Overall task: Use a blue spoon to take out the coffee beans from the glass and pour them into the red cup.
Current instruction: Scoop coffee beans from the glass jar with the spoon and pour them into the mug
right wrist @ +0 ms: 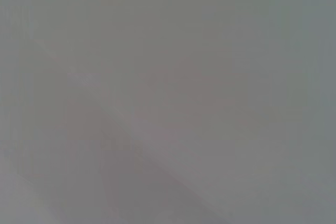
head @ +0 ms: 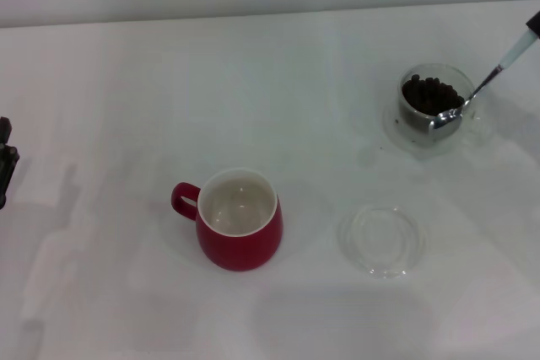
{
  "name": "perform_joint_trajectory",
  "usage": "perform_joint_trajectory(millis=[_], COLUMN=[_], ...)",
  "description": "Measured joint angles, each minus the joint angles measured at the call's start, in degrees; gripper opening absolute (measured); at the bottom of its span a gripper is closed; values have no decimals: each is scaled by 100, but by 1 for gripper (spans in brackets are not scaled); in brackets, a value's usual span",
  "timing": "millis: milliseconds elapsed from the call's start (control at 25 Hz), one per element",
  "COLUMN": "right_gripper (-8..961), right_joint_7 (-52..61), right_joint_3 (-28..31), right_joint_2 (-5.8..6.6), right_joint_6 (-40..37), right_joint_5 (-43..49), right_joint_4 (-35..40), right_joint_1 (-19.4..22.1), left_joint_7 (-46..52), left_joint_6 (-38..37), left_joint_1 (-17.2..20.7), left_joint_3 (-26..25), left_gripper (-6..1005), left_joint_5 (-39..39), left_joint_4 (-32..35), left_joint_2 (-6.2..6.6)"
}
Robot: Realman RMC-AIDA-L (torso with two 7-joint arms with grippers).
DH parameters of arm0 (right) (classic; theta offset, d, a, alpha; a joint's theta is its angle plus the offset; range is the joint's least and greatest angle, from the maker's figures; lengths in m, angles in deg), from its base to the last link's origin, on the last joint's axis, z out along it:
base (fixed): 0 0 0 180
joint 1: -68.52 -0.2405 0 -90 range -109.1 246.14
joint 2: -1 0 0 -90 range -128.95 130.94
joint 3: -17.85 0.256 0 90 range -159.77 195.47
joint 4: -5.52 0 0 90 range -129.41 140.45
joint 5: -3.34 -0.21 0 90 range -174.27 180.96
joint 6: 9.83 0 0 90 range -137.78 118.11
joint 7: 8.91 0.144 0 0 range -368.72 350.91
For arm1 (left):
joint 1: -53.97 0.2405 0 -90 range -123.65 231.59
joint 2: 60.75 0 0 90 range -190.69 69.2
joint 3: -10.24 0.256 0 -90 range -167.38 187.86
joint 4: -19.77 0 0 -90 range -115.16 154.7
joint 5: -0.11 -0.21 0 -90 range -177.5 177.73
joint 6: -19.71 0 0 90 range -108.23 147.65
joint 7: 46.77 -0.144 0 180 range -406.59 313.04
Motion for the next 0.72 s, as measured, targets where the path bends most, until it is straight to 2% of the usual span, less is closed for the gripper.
perform_joint_trajectory(millis=[400, 720], right_gripper=[153, 152], right_joint_7=[-81, -385], right_joint_3=[-22, -6], right_joint_2=[-79, -95], right_joint_6=[-281, -644], right_joint_5=[26, -4], right_joint_4=[436, 556], right_joint_1=[-301, -522], left_joint_7=[-5, -6], left_joint_6=[-3, -4], left_joint_1=[-11, -21], left_joint_3=[0, 0], left_gripper=[682, 682], left_joint_5=[22, 45], left_joint_4=[-20, -58], left_joint_2=[9, 19])
